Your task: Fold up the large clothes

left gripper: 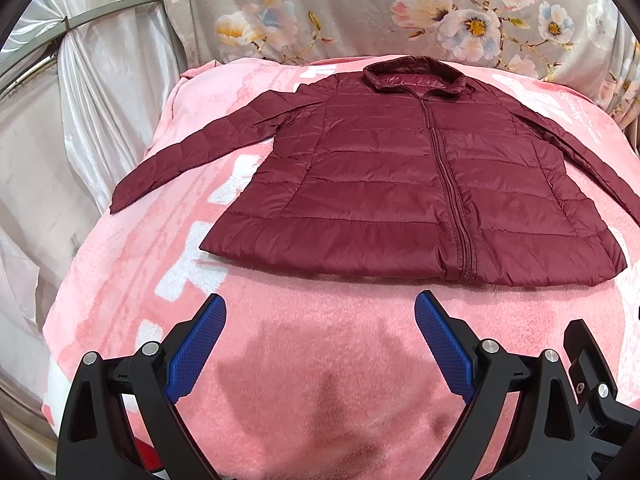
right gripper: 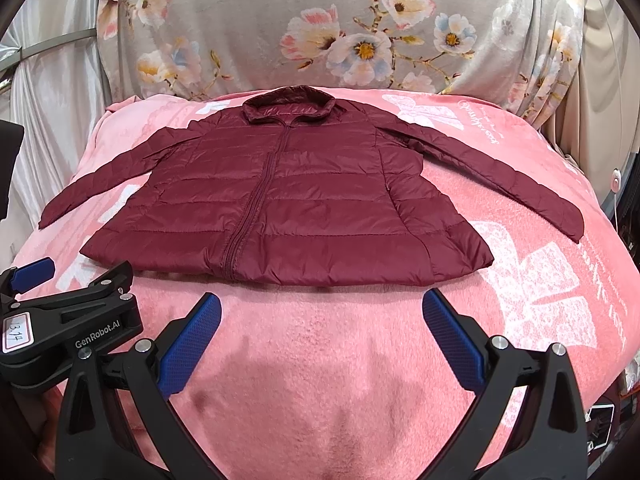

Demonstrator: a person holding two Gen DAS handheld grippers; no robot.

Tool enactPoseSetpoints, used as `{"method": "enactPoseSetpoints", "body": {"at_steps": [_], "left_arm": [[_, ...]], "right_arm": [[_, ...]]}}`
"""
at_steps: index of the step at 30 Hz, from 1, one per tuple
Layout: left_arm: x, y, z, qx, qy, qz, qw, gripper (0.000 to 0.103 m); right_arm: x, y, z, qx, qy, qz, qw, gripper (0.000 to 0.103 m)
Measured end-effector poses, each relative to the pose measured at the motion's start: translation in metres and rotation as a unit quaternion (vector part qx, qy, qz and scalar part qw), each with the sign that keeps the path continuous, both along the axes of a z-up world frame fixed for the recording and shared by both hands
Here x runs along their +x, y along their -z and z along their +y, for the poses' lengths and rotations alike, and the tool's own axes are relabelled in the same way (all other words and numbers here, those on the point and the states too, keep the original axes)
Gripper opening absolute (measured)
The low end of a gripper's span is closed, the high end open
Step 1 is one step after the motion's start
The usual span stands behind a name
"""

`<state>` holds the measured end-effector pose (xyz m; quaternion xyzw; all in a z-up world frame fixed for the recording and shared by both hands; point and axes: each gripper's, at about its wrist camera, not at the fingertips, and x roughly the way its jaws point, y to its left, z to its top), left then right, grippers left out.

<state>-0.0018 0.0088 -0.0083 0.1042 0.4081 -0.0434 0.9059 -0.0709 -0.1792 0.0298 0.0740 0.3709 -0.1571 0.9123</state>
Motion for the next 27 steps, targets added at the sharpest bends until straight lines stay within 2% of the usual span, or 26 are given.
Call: {"method": "enactPoseSetpoints", "body": {"at_steps": [16,20,27], "left_arm": [[0.007,0.008,-0.005,0.01,-0.002,0.014,0.9999,0.094],[0.015,0.013,-0.007,0.032,-0.009,0.023,0.9992,0.094],[0.028,0.018,-0.01,0.03,-0.009,0.023,0.9992,0.094]], "right_arm": [[0.004,0.008,-0.007,0.005,0.001,0.009,1.0,0.098],[0.009,0.013,-0.019,0.005,0.016,0.017,1.0,0.098],[0.019,0.022,-0.045,0.005,0.044,0.024,0.999,0.098]]}}
